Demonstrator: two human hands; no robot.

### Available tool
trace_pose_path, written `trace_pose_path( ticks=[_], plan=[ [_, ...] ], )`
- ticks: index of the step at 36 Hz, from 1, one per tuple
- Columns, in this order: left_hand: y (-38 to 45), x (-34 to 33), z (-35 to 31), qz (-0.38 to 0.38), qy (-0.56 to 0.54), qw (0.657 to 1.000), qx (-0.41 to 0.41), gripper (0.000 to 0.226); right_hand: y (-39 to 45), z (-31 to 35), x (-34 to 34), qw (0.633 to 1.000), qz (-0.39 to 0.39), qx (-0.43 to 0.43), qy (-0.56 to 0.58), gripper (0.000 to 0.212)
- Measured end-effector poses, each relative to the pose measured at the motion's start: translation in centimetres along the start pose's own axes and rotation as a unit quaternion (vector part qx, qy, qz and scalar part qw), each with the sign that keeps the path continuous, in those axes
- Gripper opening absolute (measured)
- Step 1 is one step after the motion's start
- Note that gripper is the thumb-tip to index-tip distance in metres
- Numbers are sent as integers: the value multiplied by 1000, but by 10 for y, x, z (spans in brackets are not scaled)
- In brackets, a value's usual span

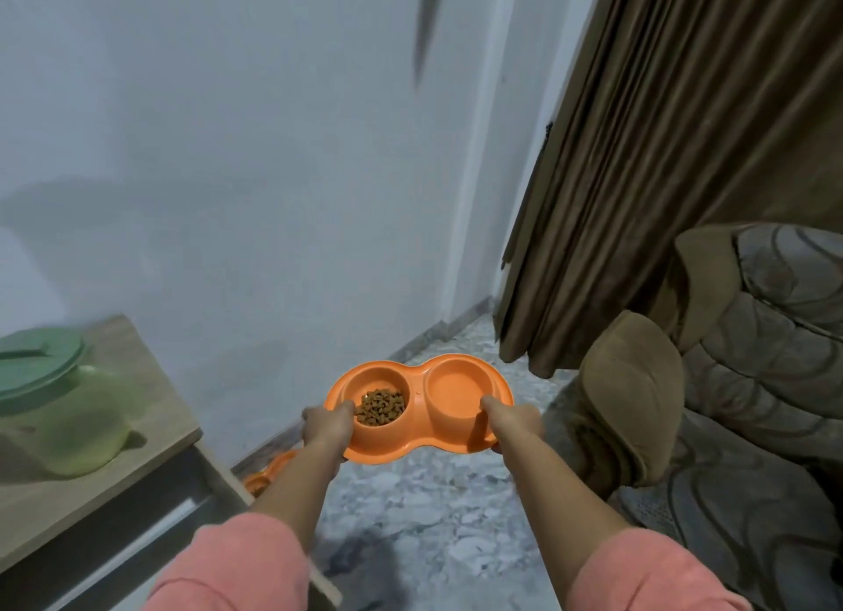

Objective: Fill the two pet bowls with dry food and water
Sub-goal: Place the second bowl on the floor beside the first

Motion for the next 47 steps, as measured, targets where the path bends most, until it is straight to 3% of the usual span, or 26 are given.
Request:
trace_pose_path(
  ticks=[8,18,34,47],
  plan=[
    [53,-16,-40,15,16,1000,-14,52,41,35,-30,1000,1,-2,1,65],
    [104,-24,-58,-19,-1,999,29,46,108,71,-96,997,66,-1,-51,62],
    [165,-60,-121,-172,-116,973,103,48,238,189,-210,965,216,58,-135,55],
    [234,-67,-119,-208,-156,951,166,48,284,199,-300,943,271,45,-189,47]
  ],
)
Point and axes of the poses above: each hand's wrist, its own y-axis towards the middle knuckle, its own x-axis out of the back of the hand, z = x × y, the point moved 8 cm from there along y, towards the middle knuckle, and after that the axes turned 11 degrees about y, right-handed, at the moved point
